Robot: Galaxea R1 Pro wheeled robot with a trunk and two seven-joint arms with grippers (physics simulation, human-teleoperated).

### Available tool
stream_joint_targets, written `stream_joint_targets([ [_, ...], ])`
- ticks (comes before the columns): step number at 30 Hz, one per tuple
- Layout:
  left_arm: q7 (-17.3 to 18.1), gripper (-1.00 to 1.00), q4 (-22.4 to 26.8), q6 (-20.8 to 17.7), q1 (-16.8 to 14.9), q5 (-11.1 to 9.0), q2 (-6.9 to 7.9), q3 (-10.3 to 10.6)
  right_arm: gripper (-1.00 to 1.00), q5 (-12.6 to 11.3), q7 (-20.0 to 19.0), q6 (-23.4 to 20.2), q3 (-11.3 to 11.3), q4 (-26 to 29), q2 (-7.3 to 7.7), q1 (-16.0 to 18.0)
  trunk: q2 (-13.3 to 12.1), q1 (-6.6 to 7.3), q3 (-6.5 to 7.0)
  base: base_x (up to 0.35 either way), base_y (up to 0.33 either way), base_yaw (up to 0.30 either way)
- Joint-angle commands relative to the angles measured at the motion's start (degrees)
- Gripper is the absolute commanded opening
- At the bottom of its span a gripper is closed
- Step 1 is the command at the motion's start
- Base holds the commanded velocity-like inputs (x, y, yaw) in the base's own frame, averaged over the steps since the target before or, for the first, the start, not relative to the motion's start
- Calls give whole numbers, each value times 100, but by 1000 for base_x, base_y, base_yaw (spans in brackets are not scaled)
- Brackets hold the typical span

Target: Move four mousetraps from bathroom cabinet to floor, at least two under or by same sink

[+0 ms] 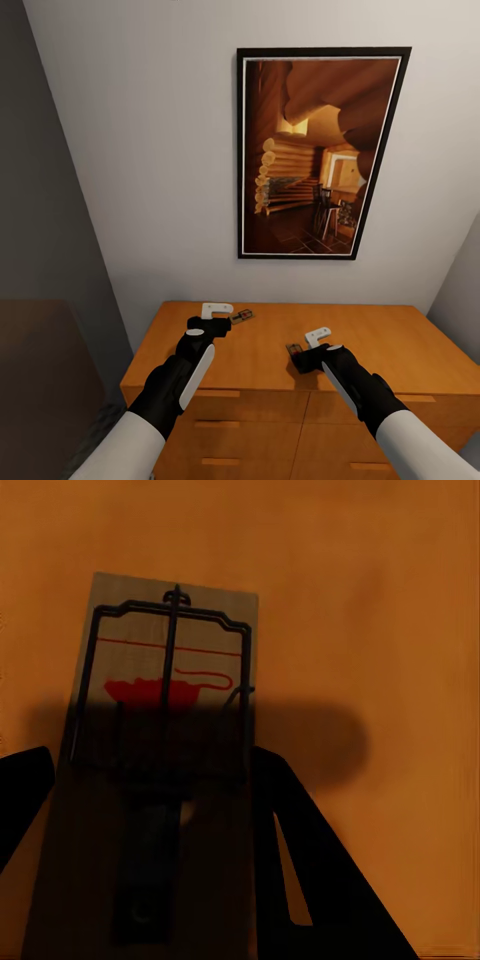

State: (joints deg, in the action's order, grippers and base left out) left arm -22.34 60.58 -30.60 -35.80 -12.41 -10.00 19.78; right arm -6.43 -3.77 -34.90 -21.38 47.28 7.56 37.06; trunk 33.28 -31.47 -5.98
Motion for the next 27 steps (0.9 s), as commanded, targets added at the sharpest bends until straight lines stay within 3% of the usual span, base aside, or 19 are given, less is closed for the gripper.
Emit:
stream_joint_targets([
  [1, -51, 100, 6, -16, -6, -56, 0, 9, -100, -63, 17, -26, -24, -298, 8, 3, -33, 20, 6, 0, 0, 0],
  [12, -56, 100, 6, -6, -4, -51, 0, 9, -100, -31, 17, 10, -24, -284, 8, 3, -475, 261, 204, 0, 0, 0],
  [27, -60, 100, 6, 1, -4, -43, 0, 9, -100, -20, 100, 400, -31, -234, 8, 3, -1036, 569, 455, 0, 0, 0],
])
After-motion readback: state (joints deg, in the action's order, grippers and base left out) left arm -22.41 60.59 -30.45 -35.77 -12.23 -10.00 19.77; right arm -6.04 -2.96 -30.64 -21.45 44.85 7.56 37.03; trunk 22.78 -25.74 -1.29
